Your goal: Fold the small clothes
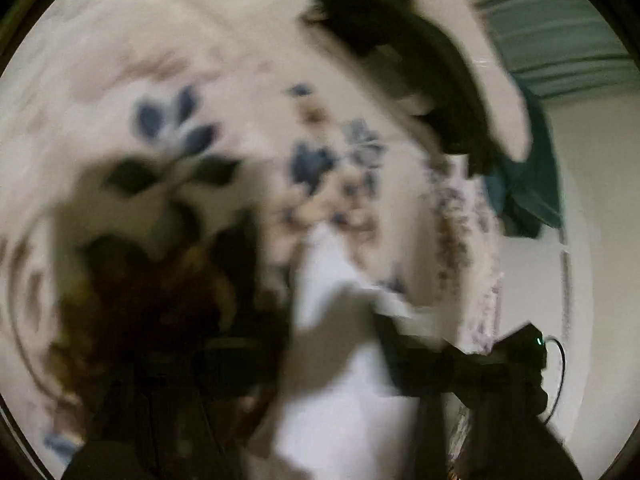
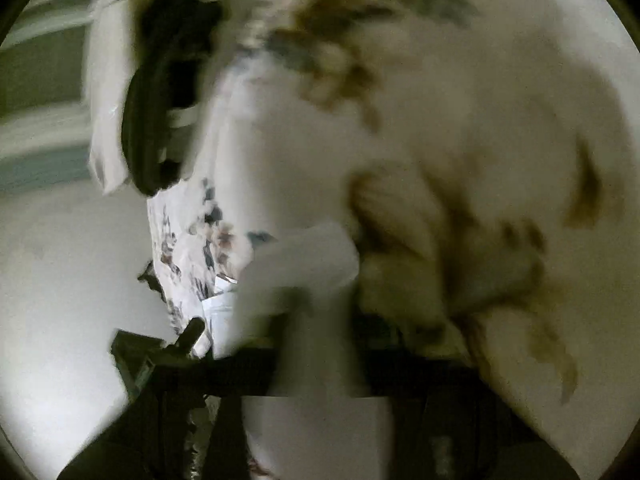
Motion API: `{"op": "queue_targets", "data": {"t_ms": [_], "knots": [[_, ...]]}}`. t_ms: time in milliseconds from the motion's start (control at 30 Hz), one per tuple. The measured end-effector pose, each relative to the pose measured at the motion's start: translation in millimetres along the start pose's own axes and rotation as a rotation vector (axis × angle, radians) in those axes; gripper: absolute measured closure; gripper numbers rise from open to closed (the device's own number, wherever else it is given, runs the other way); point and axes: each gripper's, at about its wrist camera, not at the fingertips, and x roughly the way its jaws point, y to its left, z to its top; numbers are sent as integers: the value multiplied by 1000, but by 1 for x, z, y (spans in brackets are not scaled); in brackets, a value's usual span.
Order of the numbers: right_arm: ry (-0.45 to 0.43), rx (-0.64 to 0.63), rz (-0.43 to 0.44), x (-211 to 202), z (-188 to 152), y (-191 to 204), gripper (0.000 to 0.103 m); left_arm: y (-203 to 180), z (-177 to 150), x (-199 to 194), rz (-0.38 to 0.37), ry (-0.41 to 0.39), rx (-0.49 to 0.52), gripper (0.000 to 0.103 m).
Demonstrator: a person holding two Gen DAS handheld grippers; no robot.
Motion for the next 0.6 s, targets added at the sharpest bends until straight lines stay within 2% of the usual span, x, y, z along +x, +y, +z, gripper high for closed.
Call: {"op": "queue_targets", "data": {"t_ms": [100, 167, 267, 333, 367, 400, 433, 467, 533, 600], "knots": [[-70, -52, -19, -9, 0, 15, 97, -7, 2, -6, 36, -26, 77, 98], [-96, -38, -47, -10, 2, 14, 98, 0, 7, -4, 87, -10, 76, 98], [-36, 7, -72, -2, 6, 4, 96, 19, 13, -9, 78, 36, 17, 97], [25, 46, -72, -3, 3, -4, 76, 25, 13, -16, 54, 59, -20, 95], [36, 53, -69, -6, 0, -7, 51, 28, 10, -21, 37, 68, -31, 82], [46, 60, -50, -12, -4, -12, 33, 32, 4, -26, -8, 86, -43, 54], [58, 74, -25, -16, -9, -19, 31, 34, -3, -29, -39, 101, -53, 38], [88, 94, 7, -17, -15, -29, 31, 38, -16, -29, -83, 122, -76, 29], [165, 135, 66, -10, -27, -50, 31, 46, -35, -18, -158, 194, -119, 29], [219, 172, 129, 0, -36, -63, 31, 47, -49, -5, -203, 243, -138, 29]]}}
